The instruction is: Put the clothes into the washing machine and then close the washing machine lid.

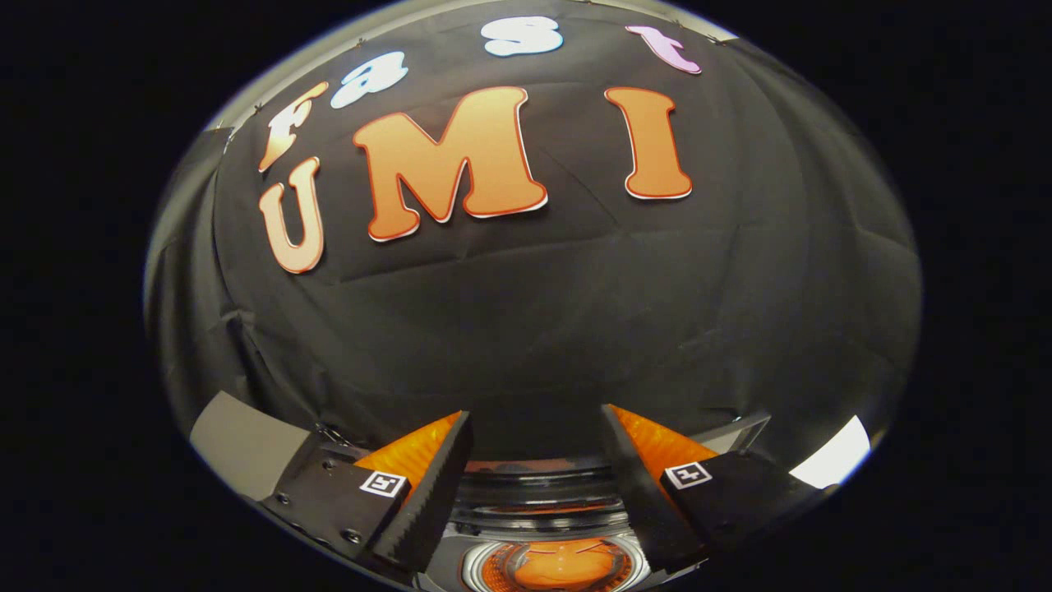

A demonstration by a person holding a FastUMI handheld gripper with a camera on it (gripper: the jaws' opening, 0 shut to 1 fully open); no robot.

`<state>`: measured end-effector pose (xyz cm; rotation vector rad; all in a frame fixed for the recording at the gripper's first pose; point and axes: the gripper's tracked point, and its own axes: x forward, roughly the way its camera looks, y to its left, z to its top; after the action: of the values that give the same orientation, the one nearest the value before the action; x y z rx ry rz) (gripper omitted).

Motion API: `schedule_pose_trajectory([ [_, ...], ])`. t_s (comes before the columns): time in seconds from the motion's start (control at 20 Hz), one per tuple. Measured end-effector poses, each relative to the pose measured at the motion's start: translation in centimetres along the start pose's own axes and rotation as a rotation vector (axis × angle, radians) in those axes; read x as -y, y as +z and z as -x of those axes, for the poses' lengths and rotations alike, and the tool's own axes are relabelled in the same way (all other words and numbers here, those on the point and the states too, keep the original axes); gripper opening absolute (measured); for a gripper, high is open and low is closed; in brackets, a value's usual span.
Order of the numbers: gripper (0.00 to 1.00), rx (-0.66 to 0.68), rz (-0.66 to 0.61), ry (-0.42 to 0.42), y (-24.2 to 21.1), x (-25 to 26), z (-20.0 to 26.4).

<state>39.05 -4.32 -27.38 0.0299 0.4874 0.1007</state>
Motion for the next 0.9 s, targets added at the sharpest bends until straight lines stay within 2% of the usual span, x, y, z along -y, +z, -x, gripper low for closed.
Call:
schedule_pose_trajectory([
  [0.3,0.99,-0.042,0.048,0.000,-1.3,-0.1,-0.6],
  [0.9,0.99,0.001,0.069,-0.011,-5.2,-0.4,6.6],
])
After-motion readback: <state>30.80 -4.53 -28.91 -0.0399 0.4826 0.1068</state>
